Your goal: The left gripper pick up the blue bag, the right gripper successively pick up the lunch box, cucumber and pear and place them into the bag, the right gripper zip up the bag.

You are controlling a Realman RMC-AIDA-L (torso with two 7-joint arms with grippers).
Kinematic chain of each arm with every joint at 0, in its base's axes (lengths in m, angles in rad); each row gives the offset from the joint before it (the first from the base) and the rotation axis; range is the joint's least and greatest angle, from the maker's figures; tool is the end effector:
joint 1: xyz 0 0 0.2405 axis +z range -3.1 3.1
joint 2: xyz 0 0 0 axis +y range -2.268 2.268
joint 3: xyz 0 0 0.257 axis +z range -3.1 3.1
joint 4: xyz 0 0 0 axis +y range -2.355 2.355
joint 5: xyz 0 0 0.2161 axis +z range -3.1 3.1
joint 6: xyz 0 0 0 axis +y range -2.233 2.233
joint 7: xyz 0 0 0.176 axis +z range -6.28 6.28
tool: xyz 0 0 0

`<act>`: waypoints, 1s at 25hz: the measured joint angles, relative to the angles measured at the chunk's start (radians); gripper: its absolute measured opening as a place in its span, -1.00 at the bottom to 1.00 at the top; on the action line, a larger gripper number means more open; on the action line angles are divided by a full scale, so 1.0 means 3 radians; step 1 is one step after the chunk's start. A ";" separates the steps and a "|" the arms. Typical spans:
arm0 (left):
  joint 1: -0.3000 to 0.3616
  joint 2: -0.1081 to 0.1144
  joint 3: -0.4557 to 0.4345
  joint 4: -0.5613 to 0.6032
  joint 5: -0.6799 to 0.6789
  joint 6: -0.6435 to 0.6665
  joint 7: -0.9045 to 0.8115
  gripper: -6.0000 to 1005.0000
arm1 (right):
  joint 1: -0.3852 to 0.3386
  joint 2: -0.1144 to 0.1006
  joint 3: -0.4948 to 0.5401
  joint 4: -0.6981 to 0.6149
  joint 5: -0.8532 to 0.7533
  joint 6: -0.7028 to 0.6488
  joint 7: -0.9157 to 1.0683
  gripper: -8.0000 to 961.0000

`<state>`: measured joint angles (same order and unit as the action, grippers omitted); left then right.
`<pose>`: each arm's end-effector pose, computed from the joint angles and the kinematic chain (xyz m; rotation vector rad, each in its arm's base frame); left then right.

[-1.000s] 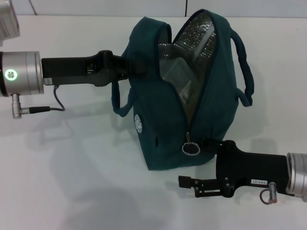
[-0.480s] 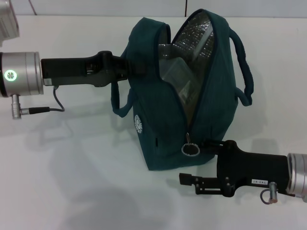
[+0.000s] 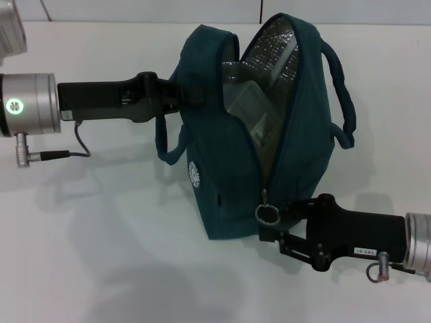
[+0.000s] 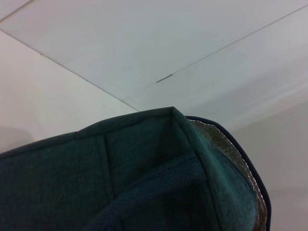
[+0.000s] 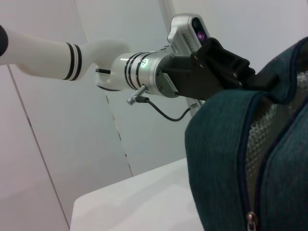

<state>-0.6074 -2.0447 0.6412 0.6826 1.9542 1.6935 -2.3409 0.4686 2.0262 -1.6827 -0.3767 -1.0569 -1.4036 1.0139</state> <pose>-0.2148 0.3599 0.0006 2.3418 1.7335 0.9242 0.2288 0.2858 -0.1110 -2.8661 0.4543 0.9369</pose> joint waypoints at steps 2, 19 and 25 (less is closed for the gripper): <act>-0.0001 0.0000 0.0000 0.0000 0.0000 0.0000 0.0000 -0.64 | -0.0003 0.0000 0.0000 0.0000 0.0005 0.0004 0.0000 -0.32; 0.0000 0.0000 0.0004 0.0000 0.0005 0.0005 0.0000 -0.63 | -0.0027 0.0000 0.0000 -0.0003 0.0091 0.0053 -0.0002 -0.97; 0.0004 0.0003 -0.0009 0.0000 0.0005 0.0002 0.0008 -0.63 | -0.0209 -0.0039 0.0117 -0.0022 0.0239 -0.0112 -0.0048 -0.97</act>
<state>-0.6062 -2.0439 0.6386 0.6826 1.9558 1.6941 -2.3384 0.4059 2.0146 -1.6477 -0.3834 -0.9852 -1.4372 0.9994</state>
